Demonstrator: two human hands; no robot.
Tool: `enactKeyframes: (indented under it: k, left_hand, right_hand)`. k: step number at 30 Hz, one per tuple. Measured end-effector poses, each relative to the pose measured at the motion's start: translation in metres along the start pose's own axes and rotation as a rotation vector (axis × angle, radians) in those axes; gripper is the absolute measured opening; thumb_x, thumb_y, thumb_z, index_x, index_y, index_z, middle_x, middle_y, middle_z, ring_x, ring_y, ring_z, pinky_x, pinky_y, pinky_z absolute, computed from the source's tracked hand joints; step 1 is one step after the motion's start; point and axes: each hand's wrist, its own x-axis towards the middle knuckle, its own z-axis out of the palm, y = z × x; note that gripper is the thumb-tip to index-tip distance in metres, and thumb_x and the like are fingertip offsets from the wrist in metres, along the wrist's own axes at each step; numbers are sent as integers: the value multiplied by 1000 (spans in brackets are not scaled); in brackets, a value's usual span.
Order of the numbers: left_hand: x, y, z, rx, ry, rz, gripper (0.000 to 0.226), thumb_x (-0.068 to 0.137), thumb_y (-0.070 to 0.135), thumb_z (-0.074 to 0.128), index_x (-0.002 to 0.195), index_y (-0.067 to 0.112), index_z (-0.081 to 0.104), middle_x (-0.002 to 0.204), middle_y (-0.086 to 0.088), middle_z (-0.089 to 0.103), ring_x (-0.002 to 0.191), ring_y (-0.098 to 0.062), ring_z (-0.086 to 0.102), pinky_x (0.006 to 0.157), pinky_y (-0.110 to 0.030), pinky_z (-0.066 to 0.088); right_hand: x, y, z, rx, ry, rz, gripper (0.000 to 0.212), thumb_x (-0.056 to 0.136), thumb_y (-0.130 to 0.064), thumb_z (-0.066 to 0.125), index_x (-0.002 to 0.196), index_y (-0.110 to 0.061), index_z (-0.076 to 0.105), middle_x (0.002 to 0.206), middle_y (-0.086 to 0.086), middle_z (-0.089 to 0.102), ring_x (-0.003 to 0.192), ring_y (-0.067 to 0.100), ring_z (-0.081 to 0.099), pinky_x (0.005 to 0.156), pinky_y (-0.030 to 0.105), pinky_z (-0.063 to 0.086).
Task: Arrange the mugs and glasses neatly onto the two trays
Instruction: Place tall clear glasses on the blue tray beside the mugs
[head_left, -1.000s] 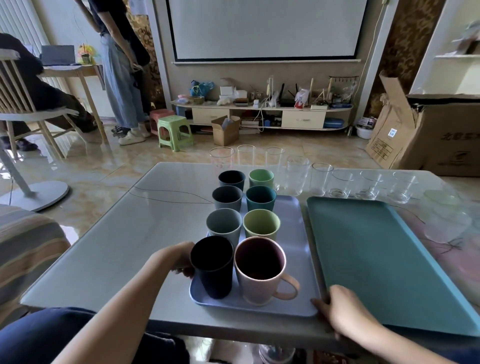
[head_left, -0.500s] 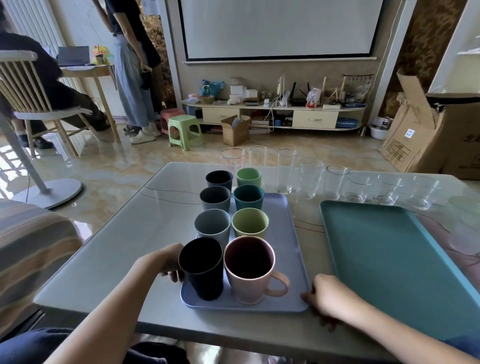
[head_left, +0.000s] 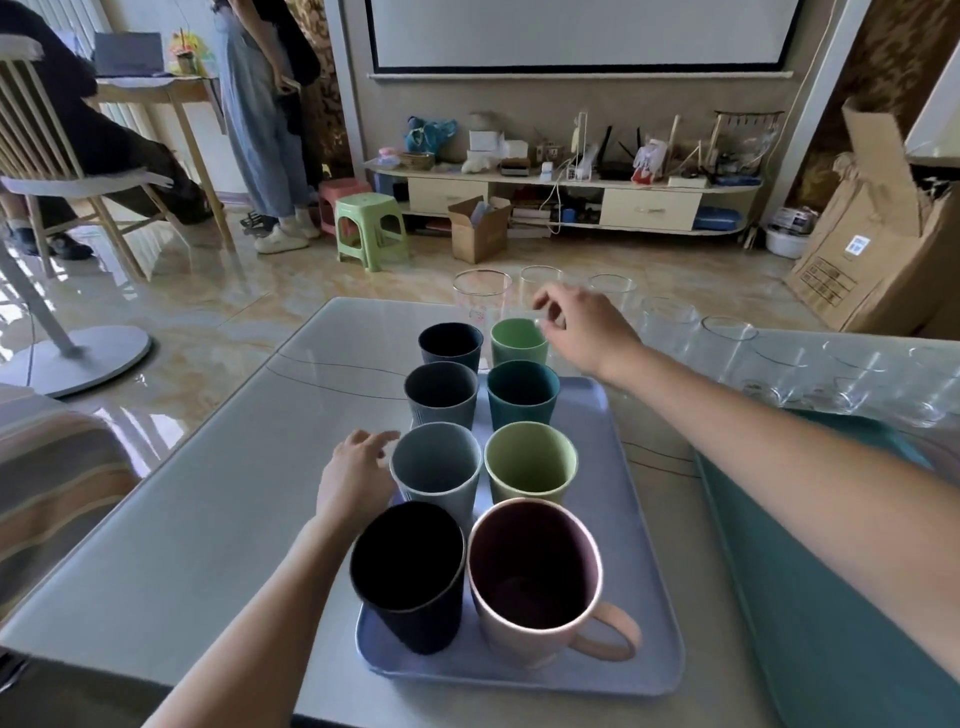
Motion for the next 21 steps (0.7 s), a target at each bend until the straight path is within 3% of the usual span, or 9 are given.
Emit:
enactKeyframes:
  k: [3,6,9,12,17,21]
  left_hand:
    - [6,-4,9,100,-50,-8,58,74,46,49,130,32,53,132,-4,40,126,-27,31,108,-39,28]
    - [9,-6,13,106,-42,22,54,81,52,51,134,46,42,143,4,32,134,-22,21,110,-37,21]
    - [13,-9,16,101,-17,36,48,89,50,45,136,51,35,146,8,30,136,-18,17,108,-35,19]
    - [15,-12,19,93,-7,36,51,89,49,48,138,49,33,146,9,30,137,-16,15,109,-35,19]
    - [18,-14,22,90,17,35,48,92,49,45,138,49,33,145,10,30,136,-15,14,108,-35,18]
    - [17,-14,22,74,26,31,45,93,49,41,138,48,35,145,10,31,136,-15,15,108,-35,18]
  right_hand:
    - [58,-11,21,-176,19,-63,29,95,-24,47,123,-19,54,124,6,60,116,25,52,93,40,40]
    - [98,-19,43,-309,-178,-55,39,93,-38,50,129,-24,52,131,4,57,127,23,45,106,41,24]
    - [116,-19,64,-328,-267,-12,26,91,-33,54,115,-23,58,120,2,61,120,23,50,110,47,16]
    - [120,-20,74,-334,-192,-4,15,92,-14,50,97,-23,61,105,0,63,111,24,52,110,48,17]
    - [115,-16,73,-316,-25,-47,23,91,-5,43,89,-20,61,92,-1,66,102,25,54,110,46,17]
    - [114,-10,55,-231,212,-134,18,88,-5,51,87,-19,61,89,1,66,92,24,58,105,46,27]
